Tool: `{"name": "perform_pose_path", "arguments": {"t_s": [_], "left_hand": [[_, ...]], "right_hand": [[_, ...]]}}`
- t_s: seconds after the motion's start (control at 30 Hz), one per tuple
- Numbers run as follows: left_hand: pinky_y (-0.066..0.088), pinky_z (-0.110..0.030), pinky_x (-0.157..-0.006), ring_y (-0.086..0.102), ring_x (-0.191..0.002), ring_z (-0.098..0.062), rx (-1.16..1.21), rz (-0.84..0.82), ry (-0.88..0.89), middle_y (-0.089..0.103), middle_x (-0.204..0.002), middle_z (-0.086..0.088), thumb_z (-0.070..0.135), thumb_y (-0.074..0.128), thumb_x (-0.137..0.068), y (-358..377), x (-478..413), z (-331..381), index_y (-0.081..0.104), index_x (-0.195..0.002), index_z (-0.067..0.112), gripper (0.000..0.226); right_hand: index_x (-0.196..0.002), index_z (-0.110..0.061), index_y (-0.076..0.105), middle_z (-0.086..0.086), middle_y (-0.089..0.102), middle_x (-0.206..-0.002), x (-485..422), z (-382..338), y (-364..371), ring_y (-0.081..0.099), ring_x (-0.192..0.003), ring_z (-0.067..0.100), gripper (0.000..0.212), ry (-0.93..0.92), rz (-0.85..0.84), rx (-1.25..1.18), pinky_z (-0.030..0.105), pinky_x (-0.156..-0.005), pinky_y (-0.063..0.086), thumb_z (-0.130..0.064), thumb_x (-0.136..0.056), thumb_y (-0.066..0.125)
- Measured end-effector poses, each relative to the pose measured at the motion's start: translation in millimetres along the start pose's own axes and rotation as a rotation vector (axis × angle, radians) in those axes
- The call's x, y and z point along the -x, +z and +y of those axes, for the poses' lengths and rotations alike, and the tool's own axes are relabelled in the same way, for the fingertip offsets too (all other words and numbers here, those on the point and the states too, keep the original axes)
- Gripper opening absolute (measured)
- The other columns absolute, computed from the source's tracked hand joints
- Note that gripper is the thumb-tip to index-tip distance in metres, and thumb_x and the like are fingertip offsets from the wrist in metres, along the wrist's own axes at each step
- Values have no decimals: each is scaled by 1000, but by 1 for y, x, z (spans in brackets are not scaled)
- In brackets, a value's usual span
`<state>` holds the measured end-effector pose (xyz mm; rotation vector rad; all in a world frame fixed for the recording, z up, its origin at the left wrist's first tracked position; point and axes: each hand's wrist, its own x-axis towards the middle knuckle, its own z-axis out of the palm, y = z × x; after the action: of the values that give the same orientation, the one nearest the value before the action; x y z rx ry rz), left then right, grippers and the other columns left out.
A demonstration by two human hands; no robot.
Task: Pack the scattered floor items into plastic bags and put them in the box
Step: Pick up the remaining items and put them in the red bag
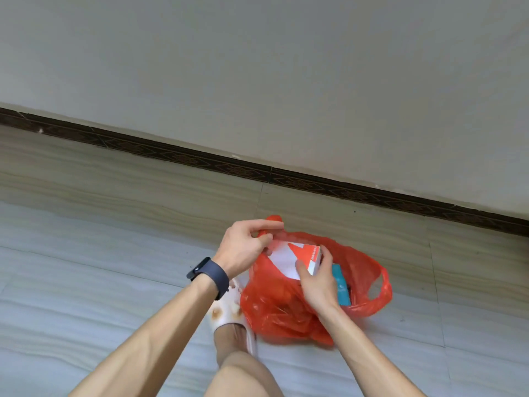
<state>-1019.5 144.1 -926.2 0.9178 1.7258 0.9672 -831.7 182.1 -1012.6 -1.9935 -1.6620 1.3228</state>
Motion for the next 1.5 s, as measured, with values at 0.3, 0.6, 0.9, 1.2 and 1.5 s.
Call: {"name": "perform_pose_path", "arguments": {"t_s": [0.3,0.6,0.9,1.2,1.5], "left_hand": [[51,-17,-72,62,-96,-13,-610,-372,-236,58,-129,6,28,59,-92,-12,51,11,57,-132,38,40],[30,-46,-111,36,-136,-29,-1063,215,-305,42,-146,-8,41,48,-93,-147,160,44,42,-143,34,51],[16,-53,-115,18,-146,-25,-983,633,-637,22,-158,-7,36,51,-90,-330,312,-66,28,-149,37,63],[8,-56,-115,4,-148,-31,-770,662,-951,-3,-162,-8,36,48,-91,-461,263,-330,9,-153,37,74],[5,-56,-117,-11,-148,-39,-641,423,-888,-20,-162,2,60,27,-97,-458,202,-469,-12,-150,48,67]], "right_hand": [[-148,-21,41,10,34,-157,22,3,-59,29,-146,26,60,-195,-273,618,34,-117,25,-43,-93,52],[-130,-34,60,-13,59,-135,127,-165,-47,53,-124,11,35,-979,-257,348,19,-99,32,-36,-95,60],[-139,-44,45,-16,43,-150,234,-294,150,34,-140,8,46,-1374,-628,680,29,-115,29,-57,-94,47],[-153,-34,27,-1,15,-165,187,-283,507,11,-151,21,69,-1156,-943,1002,37,-121,18,-59,-93,49],[-156,-41,3,0,-15,-165,128,-229,645,-16,-151,23,70,-1195,-804,1237,57,-119,5,-66,-95,27]]}}
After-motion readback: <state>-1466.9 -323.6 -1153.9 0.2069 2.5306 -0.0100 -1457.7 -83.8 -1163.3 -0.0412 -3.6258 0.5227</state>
